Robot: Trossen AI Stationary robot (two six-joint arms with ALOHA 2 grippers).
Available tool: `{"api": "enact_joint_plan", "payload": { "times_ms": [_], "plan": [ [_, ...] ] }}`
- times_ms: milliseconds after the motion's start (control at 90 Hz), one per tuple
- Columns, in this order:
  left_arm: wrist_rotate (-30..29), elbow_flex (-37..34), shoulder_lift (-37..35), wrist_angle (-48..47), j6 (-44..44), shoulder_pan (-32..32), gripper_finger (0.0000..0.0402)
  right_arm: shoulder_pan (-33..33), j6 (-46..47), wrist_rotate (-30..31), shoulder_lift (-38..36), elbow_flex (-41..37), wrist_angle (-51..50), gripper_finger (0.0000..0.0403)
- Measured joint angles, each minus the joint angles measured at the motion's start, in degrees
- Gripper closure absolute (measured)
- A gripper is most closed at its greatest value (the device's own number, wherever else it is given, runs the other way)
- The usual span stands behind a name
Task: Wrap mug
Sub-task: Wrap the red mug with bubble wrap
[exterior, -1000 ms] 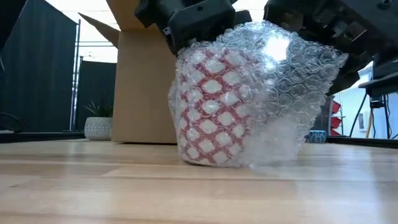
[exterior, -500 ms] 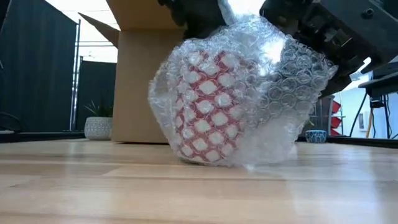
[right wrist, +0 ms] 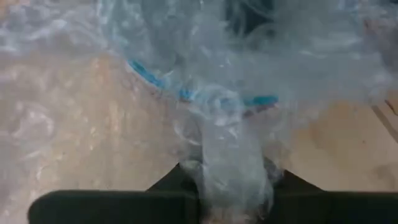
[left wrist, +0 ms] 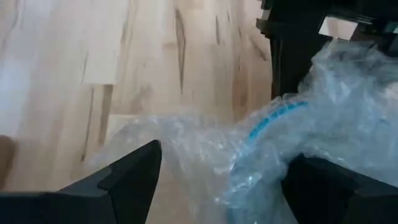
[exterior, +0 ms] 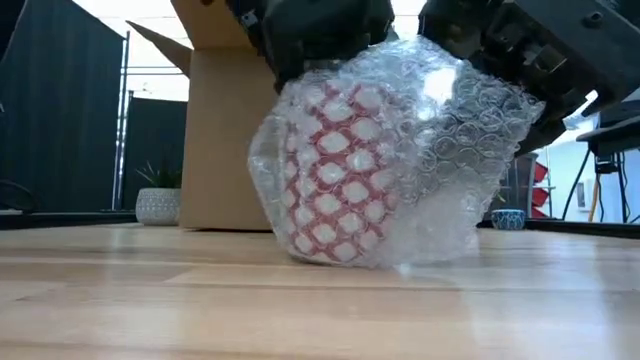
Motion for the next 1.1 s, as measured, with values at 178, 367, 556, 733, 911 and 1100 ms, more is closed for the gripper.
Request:
{"api": "enact_joint_plan", "payload": {
  "times_ms": [178, 367, 556, 733, 911, 1100],
  "plan": [
    [1.4, 1.23, -0.31, -1.21, 0.43, 0.11, 0.0112, 0.0, 0.09, 0.0, -0.02, 0.0, -0.04, 0.0357],
    [1.36, 2.16, -3.49, -2.36, 3.66, 0.07, 0.0112, 0.0, 0.13, -0.12, -0.02, 0.0, -0.09, 0.0357],
    [0.24, 2.29, -5.65, -2.7, 3.99, 0.31, 0.0112, -0.04, 0.1, -0.28, 0.0, -0.02, -0.09, 0.0357],
    [-0.94, 2.27, -7.71, -3.56, 4.14, 0.31, 0.0112, -0.04, 0.06, -0.26, 0.0, -0.02, -0.03, 0.0357],
    [-1.45, 2.32, -10.22, -5.28, 5.14, 0.26, 0.0112, -0.03, 0.06, -0.24, 0.02, -0.02, -0.05, 0.0357],
    [-1.64, 2.38, -12.46, -4.53, 7.18, 0.26, 0.0112, -0.02, 0.04, -0.22, 0.02, -0.01, -0.07, 0.0357]
  ]
}}
